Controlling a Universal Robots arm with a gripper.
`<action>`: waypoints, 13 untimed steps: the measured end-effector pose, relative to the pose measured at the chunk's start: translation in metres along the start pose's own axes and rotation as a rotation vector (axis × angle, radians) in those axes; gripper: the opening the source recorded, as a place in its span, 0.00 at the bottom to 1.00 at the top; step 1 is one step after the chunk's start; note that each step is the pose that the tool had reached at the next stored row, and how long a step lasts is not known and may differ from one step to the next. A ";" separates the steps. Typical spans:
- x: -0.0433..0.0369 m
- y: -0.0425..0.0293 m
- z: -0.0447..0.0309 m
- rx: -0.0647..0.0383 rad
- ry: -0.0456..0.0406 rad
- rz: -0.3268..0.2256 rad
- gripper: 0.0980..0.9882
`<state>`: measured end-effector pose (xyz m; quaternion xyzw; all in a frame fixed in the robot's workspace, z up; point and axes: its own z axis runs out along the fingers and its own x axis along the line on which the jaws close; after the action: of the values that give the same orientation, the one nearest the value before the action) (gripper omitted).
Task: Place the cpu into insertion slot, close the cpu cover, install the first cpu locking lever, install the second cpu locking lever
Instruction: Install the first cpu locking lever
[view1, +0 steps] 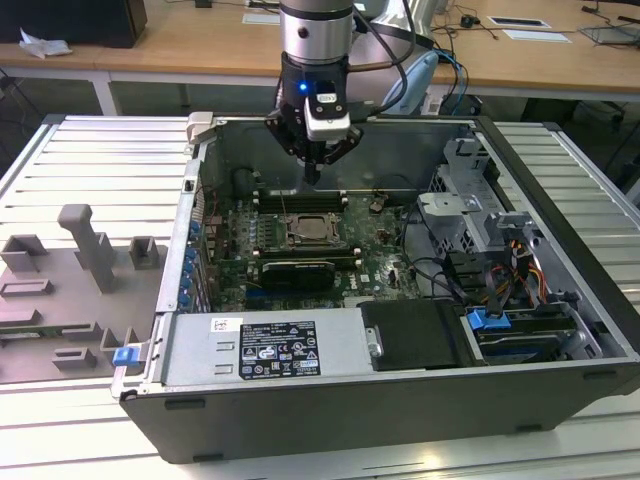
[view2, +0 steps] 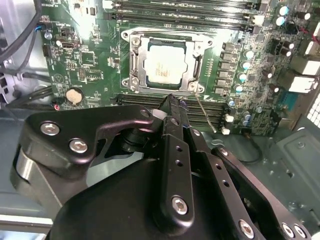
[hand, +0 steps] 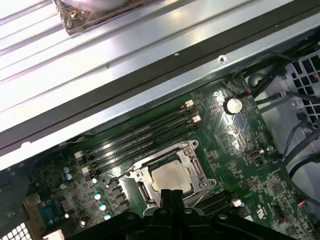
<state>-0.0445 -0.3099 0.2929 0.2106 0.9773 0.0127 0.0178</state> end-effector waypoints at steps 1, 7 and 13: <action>0.0000 0.0000 0.0000 0.000 0.0003 -0.008 0.01; 0.0000 0.0000 0.0000 -0.003 0.0030 -0.090 0.01; 0.0000 0.0000 0.0000 -0.006 0.0061 -0.187 0.01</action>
<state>-0.0445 -0.3100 0.2929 0.1181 0.9928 0.0143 0.0166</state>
